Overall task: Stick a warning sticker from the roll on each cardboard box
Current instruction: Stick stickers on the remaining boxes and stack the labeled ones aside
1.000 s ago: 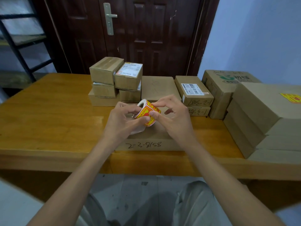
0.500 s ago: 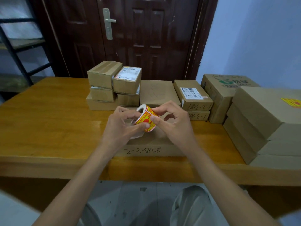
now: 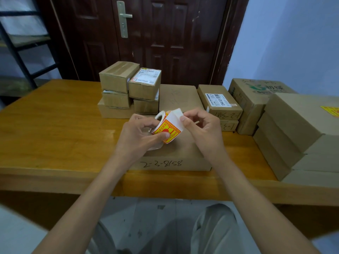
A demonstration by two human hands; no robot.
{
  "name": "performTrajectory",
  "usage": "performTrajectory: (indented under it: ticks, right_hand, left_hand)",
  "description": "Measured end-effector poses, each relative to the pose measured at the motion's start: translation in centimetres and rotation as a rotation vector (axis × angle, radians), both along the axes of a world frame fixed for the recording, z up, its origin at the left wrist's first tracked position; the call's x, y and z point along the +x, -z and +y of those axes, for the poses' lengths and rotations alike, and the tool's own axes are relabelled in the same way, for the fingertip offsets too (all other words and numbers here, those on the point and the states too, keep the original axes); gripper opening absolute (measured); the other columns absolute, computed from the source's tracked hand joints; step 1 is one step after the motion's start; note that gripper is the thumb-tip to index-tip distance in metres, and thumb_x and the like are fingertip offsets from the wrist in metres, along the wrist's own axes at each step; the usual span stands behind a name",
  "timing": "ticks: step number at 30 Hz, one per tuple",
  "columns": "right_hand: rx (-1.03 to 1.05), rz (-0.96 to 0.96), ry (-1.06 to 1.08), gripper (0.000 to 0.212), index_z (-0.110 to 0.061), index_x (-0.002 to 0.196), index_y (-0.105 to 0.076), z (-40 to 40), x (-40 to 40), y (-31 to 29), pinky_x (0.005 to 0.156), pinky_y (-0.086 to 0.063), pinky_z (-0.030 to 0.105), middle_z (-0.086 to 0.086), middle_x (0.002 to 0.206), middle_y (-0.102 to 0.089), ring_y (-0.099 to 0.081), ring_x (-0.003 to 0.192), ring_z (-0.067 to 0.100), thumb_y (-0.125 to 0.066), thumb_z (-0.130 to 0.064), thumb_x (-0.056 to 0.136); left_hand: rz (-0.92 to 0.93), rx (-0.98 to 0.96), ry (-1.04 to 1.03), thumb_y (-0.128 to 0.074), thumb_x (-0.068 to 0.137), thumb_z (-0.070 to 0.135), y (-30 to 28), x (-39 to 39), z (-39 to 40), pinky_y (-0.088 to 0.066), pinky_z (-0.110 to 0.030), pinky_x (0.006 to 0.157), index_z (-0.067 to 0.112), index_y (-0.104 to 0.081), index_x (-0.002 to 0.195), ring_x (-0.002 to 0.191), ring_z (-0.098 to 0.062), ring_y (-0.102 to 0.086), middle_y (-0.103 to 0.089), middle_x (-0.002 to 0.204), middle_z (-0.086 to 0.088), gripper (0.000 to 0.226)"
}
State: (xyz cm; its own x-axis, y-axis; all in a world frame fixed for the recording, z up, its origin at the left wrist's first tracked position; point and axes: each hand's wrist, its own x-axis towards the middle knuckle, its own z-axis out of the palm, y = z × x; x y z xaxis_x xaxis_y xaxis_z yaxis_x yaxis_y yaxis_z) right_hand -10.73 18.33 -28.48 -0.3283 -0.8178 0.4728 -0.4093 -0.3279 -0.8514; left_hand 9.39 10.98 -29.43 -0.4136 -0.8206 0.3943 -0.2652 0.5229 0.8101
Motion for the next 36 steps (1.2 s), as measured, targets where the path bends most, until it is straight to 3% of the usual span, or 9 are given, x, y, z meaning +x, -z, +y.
performTrajectory:
  ticks: [2, 5, 11, 13, 16, 20, 22, 28, 36]
  right_hand:
    - [0.01, -0.142, 0.032, 0.006, -0.02, 0.094, -0.077, -0.1, -0.2, -0.2, 0.064, -0.049, 0.023, 0.008, 0.087, -0.069, -0.059, 0.078, 0.007, -0.073, -0.021, 0.099]
    - [0.083, -0.307, 0.029, 0.007, -0.018, 0.098, -0.077, -0.1, -0.4, -0.7, 0.056, -0.041, 0.02, -0.006, 0.073, -0.065, -0.052, 0.064, 0.0, -0.072, -0.023, 0.101]
    - [0.105, -0.429, 0.12, 0.005, -0.023, 0.1, -0.075, -0.2, 0.0, -2.9, 0.05, -0.039, 0.02, -0.013, 0.063, -0.062, -0.043, 0.054, 0.005, -0.071, -0.024, 0.101]
    - [0.039, -0.427, 0.133, 0.004, -0.022, 0.1, -0.074, -0.4, -0.2, -3.8, 0.049, -0.04, 0.019, -0.013, 0.061, -0.061, -0.045, 0.052, 0.004, -0.07, -0.023, 0.102]
    - [-0.064, -0.092, 0.171, 0.005, -0.02, 0.099, -0.075, -0.7, -0.7, -4.0, 0.051, -0.045, 0.021, -0.013, 0.065, -0.062, -0.053, 0.057, 0.004, -0.071, -0.023, 0.101]
    - [-0.219, 0.795, 0.206, 0.009, -0.021, 0.099, -0.078, -0.9, -1.6, -2.1, 0.054, -0.052, 0.026, -0.012, 0.08, -0.071, -0.059, 0.06, 0.005, -0.071, -0.026, 0.102]
    - [-0.279, 1.015, 0.181, 0.016, -0.02, 0.097, -0.077, -1.4, -1.6, -1.4, 0.05, -0.051, 0.03, -0.011, 0.084, -0.073, -0.059, 0.058, 0.006, -0.067, -0.029, 0.104]
    - [-0.223, 1.193, 0.13, 0.029, -0.023, 0.099, -0.075, -2.3, -1.3, -0.5, 0.05, -0.051, 0.034, -0.009, 0.084, -0.069, -0.059, 0.06, 0.01, -0.052, -0.038, 0.11]
    - [-0.075, 1.065, 0.039, 0.025, -0.027, 0.105, -0.078, -1.1, -1.5, -0.2, 0.061, -0.059, 0.03, -0.015, 0.092, -0.073, -0.065, 0.074, 0.002, -0.058, -0.043, 0.103]
  left_hand:
    - [0.014, 0.004, 0.008, -0.082, 0.069, 0.054, 0.0, 0.0, 0.0, -0.046, -0.022, 0.085, 0.031, -0.082, 0.101, 0.117, -0.007, -0.054, -0.072, 0.108, 0.017, 0.039]
    - [0.018, 0.001, 0.007, -0.082, 0.071, 0.055, 0.0, 0.1, -0.1, -0.049, -0.03, 0.089, 0.036, -0.081, 0.099, 0.118, -0.007, -0.054, -0.072, 0.105, 0.023, 0.034]
    - [0.051, -0.006, 0.036, -0.08, 0.072, 0.049, -1.3, 0.5, 0.3, -0.055, -0.022, 0.081, 0.045, -0.076, 0.094, 0.103, 0.007, -0.063, -0.07, 0.095, 0.04, 0.022]
    - [0.104, 0.005, 0.063, -0.08, 0.077, 0.042, -2.3, 0.8, -0.1, -0.061, -0.024, 0.074, 0.036, -0.079, 0.094, 0.091, 0.002, -0.071, -0.075, 0.093, 0.031, 0.018]
    - [0.175, 0.003, 0.044, -0.082, 0.083, 0.031, -3.9, 1.7, -1.2, -0.06, -0.021, 0.074, 0.017, -0.082, 0.101, 0.091, -0.008, -0.076, -0.081, 0.097, 0.009, 0.023]
    - [0.189, -0.03, -0.042, -0.084, 0.084, 0.031, -4.6, 2.4, -2.1, -0.06, -0.021, 0.078, 0.018, -0.083, 0.102, 0.094, -0.007, -0.076, -0.081, 0.099, 0.009, 0.022]
    - [0.175, -0.026, -0.069, -0.085, 0.083, 0.033, -4.3, 2.4, -2.3, -0.06, -0.023, 0.079, 0.02, -0.084, 0.1, 0.091, -0.007, -0.076, -0.081, 0.096, 0.01, 0.022]
    - [0.22, 0.027, -0.09, -0.085, 0.085, 0.03, -2.6, 1.9, -2.1, -0.056, -0.014, 0.072, 0.018, -0.083, 0.101, 0.089, -0.004, -0.076, -0.081, 0.096, 0.008, 0.02]
    - [0.198, 0.057, -0.11, -0.085, 0.084, 0.037, -0.9, 1.8, -2.3, -0.061, -0.025, 0.079, 0.022, -0.084, 0.101, 0.094, -0.007, -0.075, -0.081, 0.097, 0.011, 0.022]
